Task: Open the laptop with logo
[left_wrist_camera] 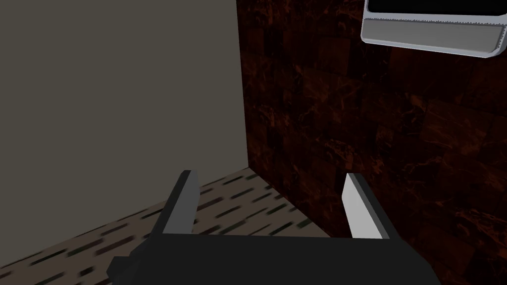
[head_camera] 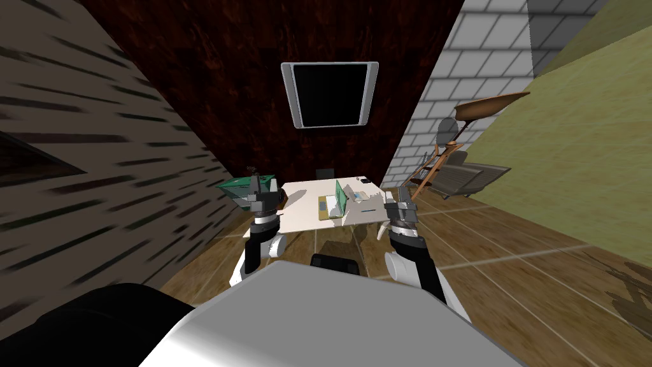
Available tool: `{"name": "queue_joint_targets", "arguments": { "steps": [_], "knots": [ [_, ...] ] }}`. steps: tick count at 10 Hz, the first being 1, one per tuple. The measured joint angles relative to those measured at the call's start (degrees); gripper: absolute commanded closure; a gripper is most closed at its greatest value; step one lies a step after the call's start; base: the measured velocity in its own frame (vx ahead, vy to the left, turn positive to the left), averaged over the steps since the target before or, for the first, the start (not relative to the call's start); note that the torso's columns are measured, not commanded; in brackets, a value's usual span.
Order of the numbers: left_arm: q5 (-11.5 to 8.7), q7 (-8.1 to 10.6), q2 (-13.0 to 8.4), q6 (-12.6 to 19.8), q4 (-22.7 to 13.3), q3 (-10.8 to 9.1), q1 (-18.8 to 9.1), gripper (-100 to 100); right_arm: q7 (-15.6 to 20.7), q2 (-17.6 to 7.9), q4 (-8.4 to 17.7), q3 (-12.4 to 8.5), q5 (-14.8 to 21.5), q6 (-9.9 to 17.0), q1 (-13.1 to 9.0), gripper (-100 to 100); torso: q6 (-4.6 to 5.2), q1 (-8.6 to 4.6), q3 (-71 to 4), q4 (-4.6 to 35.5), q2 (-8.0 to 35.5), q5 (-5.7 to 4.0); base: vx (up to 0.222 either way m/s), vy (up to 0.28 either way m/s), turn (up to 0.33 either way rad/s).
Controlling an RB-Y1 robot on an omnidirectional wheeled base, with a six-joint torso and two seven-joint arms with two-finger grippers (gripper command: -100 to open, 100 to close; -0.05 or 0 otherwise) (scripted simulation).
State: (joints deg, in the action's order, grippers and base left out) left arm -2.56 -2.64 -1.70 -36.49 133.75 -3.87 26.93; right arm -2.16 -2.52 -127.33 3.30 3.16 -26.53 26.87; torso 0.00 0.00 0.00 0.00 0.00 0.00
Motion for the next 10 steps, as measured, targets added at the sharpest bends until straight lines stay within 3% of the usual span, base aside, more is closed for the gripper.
{"name": "queue_joint_targets", "arguments": {
  "steps": [2, 9, 10],
  "knots": [
    [0.0, 0.0, 0.0, 0.0, 0.0, 0.0, 0.0, 0, 0.0, 0.0, 0.0, 0.0, 0.0, 0.0, 0.0, 0, 0.0, 0.0, -12.0, 6.0, 6.0, 0.0, 0.0, 0.0, 0.0],
    [0.0, 0.0, 0.0, 0.0, 0.0, 0.0, 0.0, 0, 0.0, 0.0, 0.0, 0.0, 0.0, 0.0, 0.0, 0, 0.0, 0.0, -70.7, 35.4, 35.4, 0.0, 0.0, 0.0, 0.0],
    [0.0, 0.0, 0.0, 0.0, 0.0, 0.0, 0.0, 0, 0.0, 0.0, 0.0, 0.0, 0.0, 0.0, 0.0, -100, 0.0, 0.0, -79.2, 39.6, 39.6, 0.0, 0.011, -0.001, 0.045]
  ]
}}
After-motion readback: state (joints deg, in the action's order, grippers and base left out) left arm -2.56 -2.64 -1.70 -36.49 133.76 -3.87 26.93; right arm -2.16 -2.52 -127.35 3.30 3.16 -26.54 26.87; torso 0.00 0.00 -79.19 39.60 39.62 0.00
